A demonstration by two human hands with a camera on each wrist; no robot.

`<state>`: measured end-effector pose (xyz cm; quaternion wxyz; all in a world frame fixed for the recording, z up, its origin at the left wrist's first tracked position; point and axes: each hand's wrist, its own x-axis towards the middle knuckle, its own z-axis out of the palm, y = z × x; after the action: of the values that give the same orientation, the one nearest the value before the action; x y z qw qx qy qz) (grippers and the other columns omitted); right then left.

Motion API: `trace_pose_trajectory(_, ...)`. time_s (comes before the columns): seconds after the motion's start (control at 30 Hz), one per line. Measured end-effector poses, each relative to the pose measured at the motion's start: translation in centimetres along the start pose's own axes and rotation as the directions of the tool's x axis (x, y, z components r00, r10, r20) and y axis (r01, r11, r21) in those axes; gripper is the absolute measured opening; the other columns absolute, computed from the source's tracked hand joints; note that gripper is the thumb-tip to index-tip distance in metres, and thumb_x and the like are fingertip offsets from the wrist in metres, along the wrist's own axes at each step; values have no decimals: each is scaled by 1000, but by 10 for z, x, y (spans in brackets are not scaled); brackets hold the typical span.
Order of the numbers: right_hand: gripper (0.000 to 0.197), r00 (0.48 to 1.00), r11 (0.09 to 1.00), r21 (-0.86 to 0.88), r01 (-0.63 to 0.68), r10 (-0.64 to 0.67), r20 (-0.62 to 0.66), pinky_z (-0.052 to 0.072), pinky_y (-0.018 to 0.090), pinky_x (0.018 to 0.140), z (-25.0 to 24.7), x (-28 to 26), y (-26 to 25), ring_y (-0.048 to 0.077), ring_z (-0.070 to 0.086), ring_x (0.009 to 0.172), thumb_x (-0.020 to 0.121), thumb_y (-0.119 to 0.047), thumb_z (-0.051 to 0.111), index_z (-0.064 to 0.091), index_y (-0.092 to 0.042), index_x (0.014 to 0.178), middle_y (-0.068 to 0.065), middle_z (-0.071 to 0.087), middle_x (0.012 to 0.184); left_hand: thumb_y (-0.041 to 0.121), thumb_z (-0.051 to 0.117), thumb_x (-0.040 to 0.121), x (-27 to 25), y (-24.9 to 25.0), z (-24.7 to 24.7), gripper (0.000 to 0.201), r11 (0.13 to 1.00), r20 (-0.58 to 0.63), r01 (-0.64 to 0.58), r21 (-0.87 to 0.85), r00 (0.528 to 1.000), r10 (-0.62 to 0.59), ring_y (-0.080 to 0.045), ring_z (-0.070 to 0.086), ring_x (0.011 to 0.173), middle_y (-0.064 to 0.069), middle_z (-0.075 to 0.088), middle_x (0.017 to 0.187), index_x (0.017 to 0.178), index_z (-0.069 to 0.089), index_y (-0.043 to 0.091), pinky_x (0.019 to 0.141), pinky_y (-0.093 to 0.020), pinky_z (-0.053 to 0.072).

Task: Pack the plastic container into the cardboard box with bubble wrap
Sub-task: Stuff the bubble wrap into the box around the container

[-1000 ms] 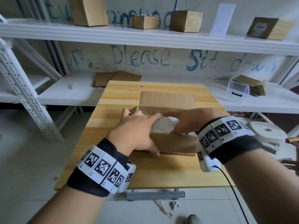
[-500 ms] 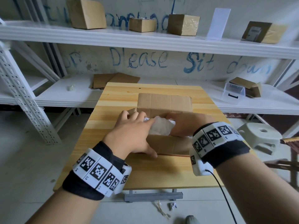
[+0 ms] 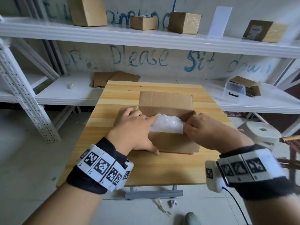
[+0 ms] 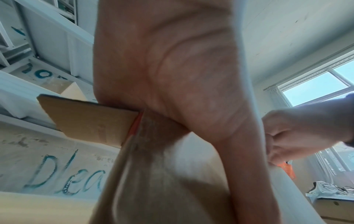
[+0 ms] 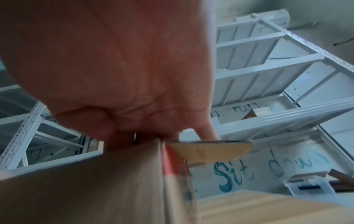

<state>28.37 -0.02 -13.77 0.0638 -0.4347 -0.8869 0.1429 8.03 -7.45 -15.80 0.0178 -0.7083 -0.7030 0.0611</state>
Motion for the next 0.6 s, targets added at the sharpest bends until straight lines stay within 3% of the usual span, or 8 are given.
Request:
trace_pose_trajectory(0.1, 41, 1000, 992, -125, 21, -20, 4, 31, 43, 91, 16, -3, -5, 7, 39, 60, 86, -40, 26, 39, -12, 59, 1, 49, 67, 94, 53, 56, -1, -2, 2, 127, 1000, -14, -12, -23, 1000, 12, -23, 27, 142, 0, 48, 147, 156, 15, 25, 121, -46, 5)
trace_pose_trajectory(0.17, 42, 999, 995, -96, 14, -17, -28, 26, 50, 103, 20, -2, -5, 7, 40, 62, 92, -36, 30, 38, -12, 59, 0, 47, 67, 95, 57, 51, -4, -4, 2, 128, 997, -25, -11, -78, 1000, 9, -25, 27, 143, -7, 53, 140, 147, 21, 18, 122, -45, 5)
trace_pose_trajectory(0.27, 39, 980, 993, 18, 112, -108, -169, 32, 34, 79, 22, -4, 2, 16, 39, 55, 92, -28, 42, 39, -8, 59, 1, 44, 58, 90, 64, 53, -15, -5, -8, 107, 985, -8, -26, -169, 1000, 25, -23, 25, 143, -6, 50, 135, 126, 28, 21, 122, -40, 3)
trace_pose_trajectory(0.37, 38, 909, 975, -86, 204, -222, -352, 28, 28, 66, 26, -11, 8, 24, 47, 57, 91, -32, 46, 45, -10, 60, 1, 49, 57, 86, 57, 61, -22, -10, -14, 84, 957, 18, -23, -290, 999, 29, -14, 20, 140, 10, 39, 139, 120, 36, 30, 117, -35, 9)
trace_pose_trajectory(0.43, 41, 880, 968, -131, 215, -250, -404, 28, 29, 65, 28, -12, 10, 25, 45, 54, 91, -36, 47, 43, -13, 58, -2, 44, 53, 86, 44, 65, -24, -20, -10, 68, 933, -44, -54, -355, 998, 41, -15, 30, 133, 18, 41, 131, 110, 39, 34, 113, -35, 24)
trace_pose_trajectory(0.5, 45, 885, 968, -170, 183, -237, -401, 32, 32, 67, 30, -11, 10, 24, 42, 51, 92, -40, 44, 43, -14, 54, -4, 40, 48, 82, 38, 74, -26, -31, 0, 50, 918, -162, -109, -380, 986, 50, -8, 42, 112, 24, 43, 111, 96, 42, 38, 92, -33, 41)
trace_pose_trajectory(0.53, 48, 891, 968, -193, 159, -225, -395, 36, 35, 71, 32, -9, 10, 24, 43, 51, 92, -41, 42, 44, -15, 53, -4, 40, 46, 80, 39, 78, -26, -36, 5, 44, 913, -211, -133, -386, 976, 53, -6, 43, 104, 23, 44, 105, 89, 44, 38, 84, -31, 43)
trace_pose_trajectory(0.6, 51, 897, 969, -213, 126, -203, -393, 42, 39, 84, 37, -6, 11, 23, 45, 53, 93, -41, 41, 45, -14, 51, -5, 39, 44, 76, 38, 83, -27, -40, 13, 44, 919, -255, -154, -362, 965, 61, -4, 44, 107, 22, 48, 108, 80, 50, 34, 84, -32, 44)
